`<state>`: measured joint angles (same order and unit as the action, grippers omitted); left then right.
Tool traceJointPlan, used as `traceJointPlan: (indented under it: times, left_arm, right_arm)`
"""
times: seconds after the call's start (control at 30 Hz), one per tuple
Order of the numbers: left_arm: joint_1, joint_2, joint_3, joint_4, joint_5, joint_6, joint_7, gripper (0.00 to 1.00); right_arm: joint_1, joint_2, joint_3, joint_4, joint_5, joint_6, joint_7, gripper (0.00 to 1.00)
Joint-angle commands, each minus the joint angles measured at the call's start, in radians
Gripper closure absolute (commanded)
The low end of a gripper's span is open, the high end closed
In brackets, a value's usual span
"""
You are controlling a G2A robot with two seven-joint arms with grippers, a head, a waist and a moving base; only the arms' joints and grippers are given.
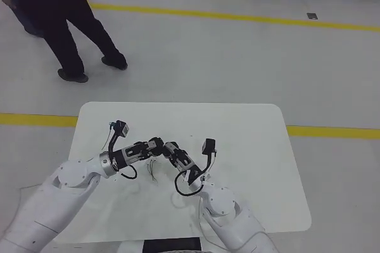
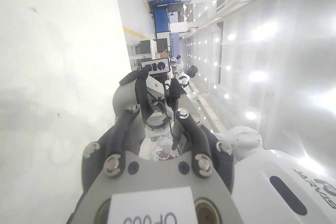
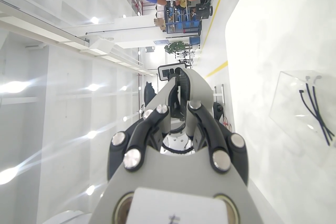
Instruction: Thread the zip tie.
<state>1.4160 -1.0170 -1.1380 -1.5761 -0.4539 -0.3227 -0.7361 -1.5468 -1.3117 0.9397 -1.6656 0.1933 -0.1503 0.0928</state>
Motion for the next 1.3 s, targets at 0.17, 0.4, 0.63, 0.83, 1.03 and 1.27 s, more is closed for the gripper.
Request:
traceJointPlan:
  times: [0.17,0.4,0.63,0.83,1.03,1.27]
  left_arm:
    - [0.0,0.001,-0.001,-0.001,0.003,0.005,0.0,0.81]
    - [0.001,0.002,-0.001,0.0,0.004,0.01,-0.001,0.83]
    - [0.002,0.002,0.003,0.0,0.006,0.013,-0.003,0.87]
    - [0.001,0.002,0.006,0.002,0.006,0.017,-0.004,1.0]
    - [0.0,0.002,0.006,0.003,0.005,0.017,-0.003,1.0]
    - [0.003,0.006,-0.007,0.005,0.007,0.016,-0.021,1.0]
  right_arm:
    - [-0.012,0.0,0.013,-0.019,-0.029,0.003,-0.023,1.0]
    - [-0.021,-0.002,0.012,-0.034,-0.066,0.012,-0.032,1.0]
    - [-0.025,-0.004,0.013,-0.036,-0.074,0.012,-0.032,1.0]
    - [-0.029,-0.006,0.016,-0.038,-0.074,0.011,-0.031,1.0]
    - [-0.033,-0.008,0.019,-0.043,-0.08,0.009,-0.029,1.0]
    - [-0.036,-0.008,0.034,-0.045,-0.069,0.008,-0.012,0.0]
